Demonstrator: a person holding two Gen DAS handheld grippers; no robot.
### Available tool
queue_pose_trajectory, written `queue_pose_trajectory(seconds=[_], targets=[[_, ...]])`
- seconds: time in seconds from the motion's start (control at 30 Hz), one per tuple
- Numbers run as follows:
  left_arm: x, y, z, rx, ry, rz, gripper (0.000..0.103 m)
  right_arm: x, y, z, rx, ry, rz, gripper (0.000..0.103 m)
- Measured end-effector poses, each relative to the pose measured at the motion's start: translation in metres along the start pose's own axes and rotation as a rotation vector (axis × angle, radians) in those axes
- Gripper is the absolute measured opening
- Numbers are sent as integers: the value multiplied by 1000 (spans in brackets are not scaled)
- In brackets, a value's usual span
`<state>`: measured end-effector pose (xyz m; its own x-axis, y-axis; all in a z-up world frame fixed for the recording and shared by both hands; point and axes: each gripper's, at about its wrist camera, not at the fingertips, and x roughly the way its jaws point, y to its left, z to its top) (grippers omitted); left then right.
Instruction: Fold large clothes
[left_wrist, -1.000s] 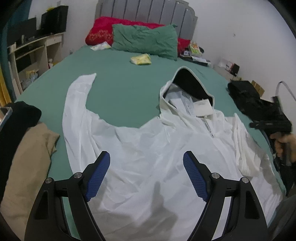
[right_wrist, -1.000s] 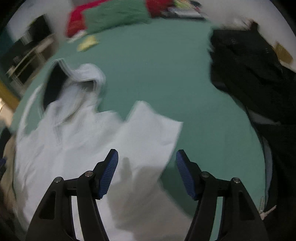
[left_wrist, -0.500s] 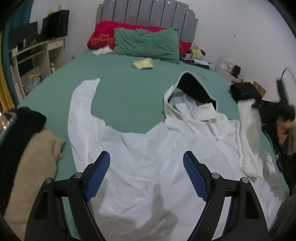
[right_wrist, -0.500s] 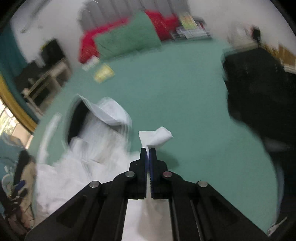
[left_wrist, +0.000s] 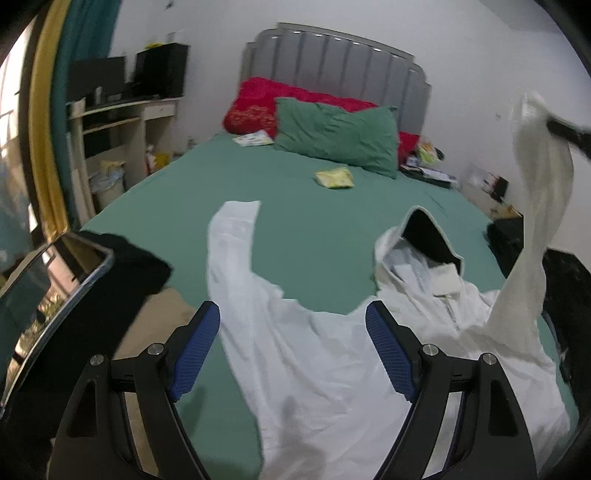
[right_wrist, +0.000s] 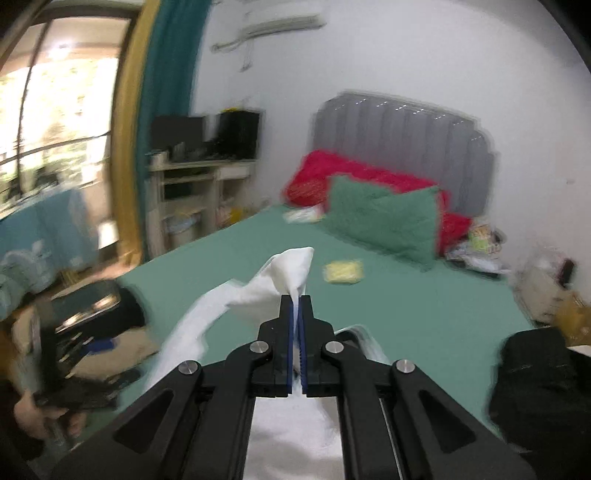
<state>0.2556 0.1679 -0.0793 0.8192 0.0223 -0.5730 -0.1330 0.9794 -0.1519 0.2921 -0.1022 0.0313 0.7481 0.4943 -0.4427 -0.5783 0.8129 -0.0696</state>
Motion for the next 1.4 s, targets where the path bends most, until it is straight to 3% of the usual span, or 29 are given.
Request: queue_pose_trajectory(seconds=[0.03,0.07,0.13,0.2,0.23,0.3,0.37,0.53,0.6,0.67,0.73,0.83,0.9,0.93,1.0,1.03,1.1,1.23,1.4], targets=[[0,6,-1,-14,6,12,84,11,14,-11,-14,39,68,3],[1,10,-2,-23,9,20,84,20,26,-22,-19,105,77,4],[5,16,-4,-37,21,35,84,49,49,-51,-82,198,163,15],[12,19,-7,-44,51,37,84,66,56,-79,-75,305,264,70],[17,17,-10,-44,72,25,84,67,54,-93,-50,335,335,72],[24,12,-16,-36,109,-11,84,58,44,-112,-62,360,363,72],[30,3,-24,-23,143,-45,84,46,23,-126,-99,363,294,72],[52,-27,-46,14,221,-102,84,28,-118,-166,22,387,-46,72],[65,-37,-52,10,272,-114,84,34,-180,-188,137,407,-109,72],[73,-44,-59,11,308,-120,84,55,-225,-211,224,464,-120,71],[78,-51,-65,19,342,-103,84,79,-257,-233,287,516,-105,62],[74,-58,-69,31,335,-109,84,105,-283,-261,400,556,24,45],[75,-62,-73,45,328,-130,83,119,-283,-270,394,565,51,15],[78,-65,-78,60,337,-146,79,118,-282,-269,386,546,42,10],[88,-69,-86,90,393,-140,37,107,-284,-266,418,504,26,4],[92,-72,-91,108,421,-124,27,106,-280,-266,436,477,0,4],[88,-72,-90,110,398,-118,9,103,-291,-266,496,443,-22,3],[78,-67,-67,83,297,-78,7,94,-317,-274,686,419,-17,3],[85,-63,-45,74,264,-39,7,91,-332,-287,728,424,-136,3]])
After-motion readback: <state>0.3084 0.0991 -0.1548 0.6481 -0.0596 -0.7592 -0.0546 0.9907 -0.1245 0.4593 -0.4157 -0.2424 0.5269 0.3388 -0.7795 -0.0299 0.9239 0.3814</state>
